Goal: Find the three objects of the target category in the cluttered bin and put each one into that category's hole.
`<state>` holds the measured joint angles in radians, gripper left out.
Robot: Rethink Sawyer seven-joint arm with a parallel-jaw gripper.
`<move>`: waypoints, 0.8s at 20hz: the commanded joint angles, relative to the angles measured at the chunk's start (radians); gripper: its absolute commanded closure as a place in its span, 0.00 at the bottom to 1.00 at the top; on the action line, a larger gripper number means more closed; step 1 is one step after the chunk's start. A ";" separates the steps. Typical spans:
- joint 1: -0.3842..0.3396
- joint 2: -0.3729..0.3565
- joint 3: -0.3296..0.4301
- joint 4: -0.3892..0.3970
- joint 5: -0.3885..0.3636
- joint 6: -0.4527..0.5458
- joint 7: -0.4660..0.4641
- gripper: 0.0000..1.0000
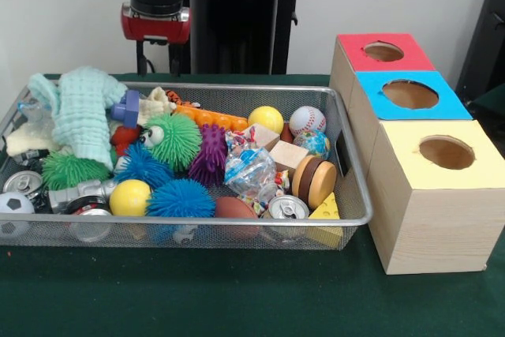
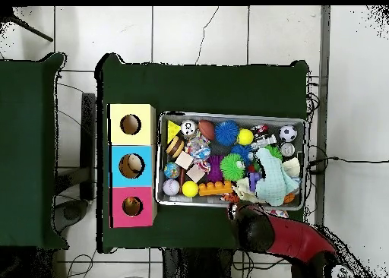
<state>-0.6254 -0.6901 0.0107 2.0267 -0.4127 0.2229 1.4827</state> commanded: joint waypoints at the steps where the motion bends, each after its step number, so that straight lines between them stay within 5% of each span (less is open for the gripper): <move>1: 0.029 0.111 0.064 -0.105 0.007 -0.090 0.142 0.00; 6: 0.069 0.193 0.038 -0.148 0.019 -0.143 0.168 0.00; 16: 0.075 0.243 0.025 -0.177 0.023 -0.174 0.151 0.00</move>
<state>-0.5640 -0.5413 0.0074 1.9906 -0.4121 0.0976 1.4827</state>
